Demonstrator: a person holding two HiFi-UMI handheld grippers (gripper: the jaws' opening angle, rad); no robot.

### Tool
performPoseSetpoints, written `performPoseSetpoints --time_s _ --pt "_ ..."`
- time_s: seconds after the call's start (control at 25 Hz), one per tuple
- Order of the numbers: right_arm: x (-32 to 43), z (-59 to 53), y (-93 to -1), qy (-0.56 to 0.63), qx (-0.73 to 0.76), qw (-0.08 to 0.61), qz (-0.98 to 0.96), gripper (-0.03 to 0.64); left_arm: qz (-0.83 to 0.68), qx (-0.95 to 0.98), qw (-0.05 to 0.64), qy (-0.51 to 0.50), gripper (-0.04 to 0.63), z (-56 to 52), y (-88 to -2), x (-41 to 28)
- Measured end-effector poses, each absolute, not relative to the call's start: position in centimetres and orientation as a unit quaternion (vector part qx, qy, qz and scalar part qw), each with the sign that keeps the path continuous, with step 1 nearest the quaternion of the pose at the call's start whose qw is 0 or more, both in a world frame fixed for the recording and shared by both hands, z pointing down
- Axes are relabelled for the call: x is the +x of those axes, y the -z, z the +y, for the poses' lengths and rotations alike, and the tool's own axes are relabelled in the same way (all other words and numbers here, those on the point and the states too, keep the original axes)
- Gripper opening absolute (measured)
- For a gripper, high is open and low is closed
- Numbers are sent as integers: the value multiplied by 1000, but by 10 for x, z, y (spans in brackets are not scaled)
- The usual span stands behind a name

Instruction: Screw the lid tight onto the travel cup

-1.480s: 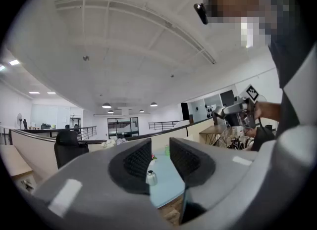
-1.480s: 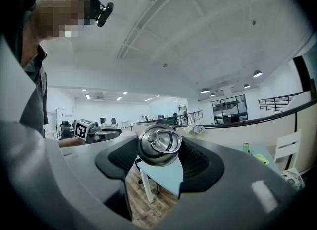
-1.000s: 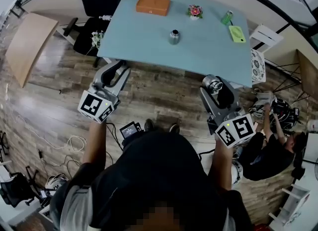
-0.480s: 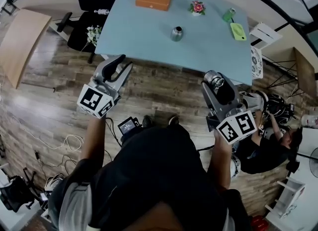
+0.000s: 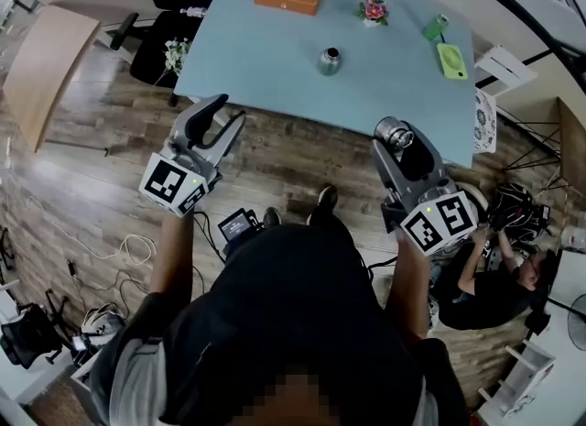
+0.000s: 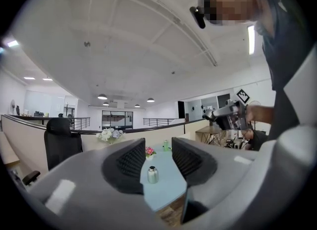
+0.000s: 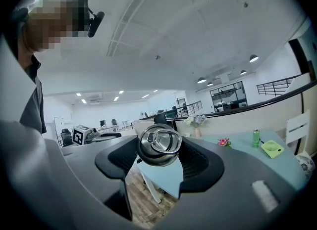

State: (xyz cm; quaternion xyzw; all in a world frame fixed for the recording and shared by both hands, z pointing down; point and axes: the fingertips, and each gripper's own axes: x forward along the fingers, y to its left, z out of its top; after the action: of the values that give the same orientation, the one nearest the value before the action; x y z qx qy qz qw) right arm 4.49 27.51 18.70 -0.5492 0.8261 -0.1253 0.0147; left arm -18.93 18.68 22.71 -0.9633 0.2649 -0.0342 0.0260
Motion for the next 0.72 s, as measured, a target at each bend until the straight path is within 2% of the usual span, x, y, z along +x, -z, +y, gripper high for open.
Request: performPoseSetpoints --time_s 0.72 --pt "141 204 -205 148 -450 30 880 261 349 -934 10 81 188 173 -221 -88"
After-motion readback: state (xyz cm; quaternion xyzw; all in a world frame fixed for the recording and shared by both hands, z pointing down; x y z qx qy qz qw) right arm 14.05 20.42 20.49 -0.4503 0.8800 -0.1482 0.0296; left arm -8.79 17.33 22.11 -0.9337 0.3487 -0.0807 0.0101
